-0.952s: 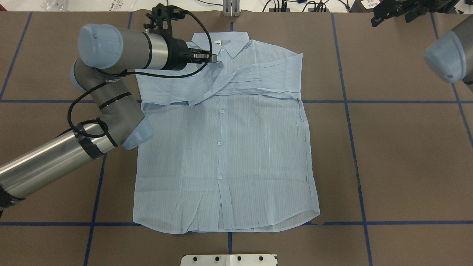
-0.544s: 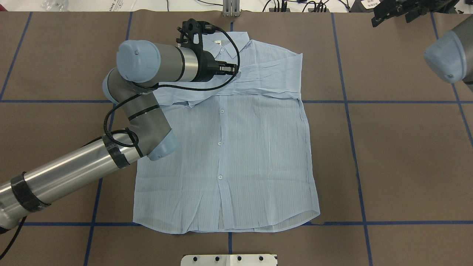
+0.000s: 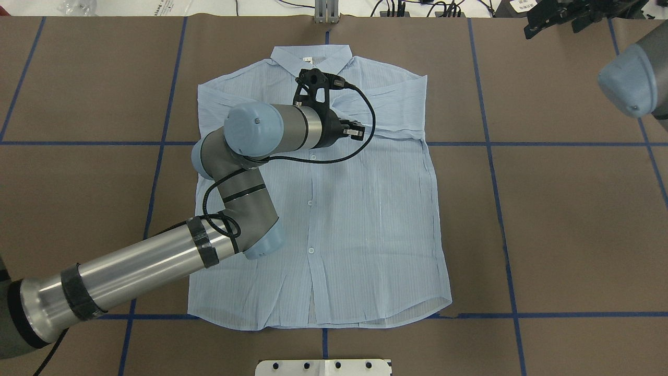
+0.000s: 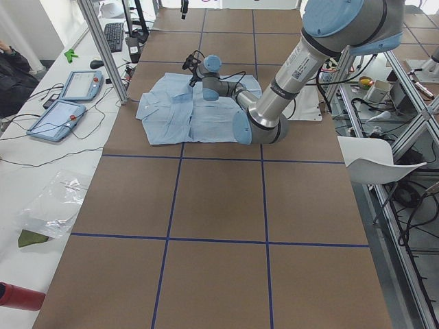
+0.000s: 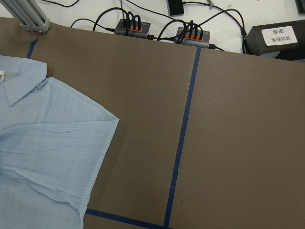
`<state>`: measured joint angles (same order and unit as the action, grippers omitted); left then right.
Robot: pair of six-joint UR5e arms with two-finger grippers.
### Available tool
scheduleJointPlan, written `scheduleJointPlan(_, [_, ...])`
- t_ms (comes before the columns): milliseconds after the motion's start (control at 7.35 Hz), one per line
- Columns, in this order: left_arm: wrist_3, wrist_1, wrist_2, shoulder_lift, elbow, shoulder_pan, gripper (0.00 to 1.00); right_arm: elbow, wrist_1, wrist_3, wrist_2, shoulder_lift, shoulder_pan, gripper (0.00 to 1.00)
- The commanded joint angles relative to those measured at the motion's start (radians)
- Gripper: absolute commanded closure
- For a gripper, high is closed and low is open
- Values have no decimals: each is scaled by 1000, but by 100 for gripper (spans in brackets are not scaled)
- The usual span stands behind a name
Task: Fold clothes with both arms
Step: 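Carry the grasped sleeve across the shirt body with the left gripper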
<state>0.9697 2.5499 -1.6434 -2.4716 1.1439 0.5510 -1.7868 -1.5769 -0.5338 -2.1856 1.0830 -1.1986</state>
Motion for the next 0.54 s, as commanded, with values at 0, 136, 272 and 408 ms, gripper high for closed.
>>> scheduleJointPlan(0, [6,-45,33,-33,-23,-23,1,0,0,0,1,0,1,1])
scheduleJointPlan(136, [26,-39,30,-44,-21,-40,1,0,0,0,1,0,1,0])
scheduleJointPlan(272, [70,-39,30,-43,-18,-39,1,1,0,0,1,0,2,1])
scheduleJointPlan(408, [61,-46,24,-38,-9,-36,0,3,0,-12,1,0,11,0])
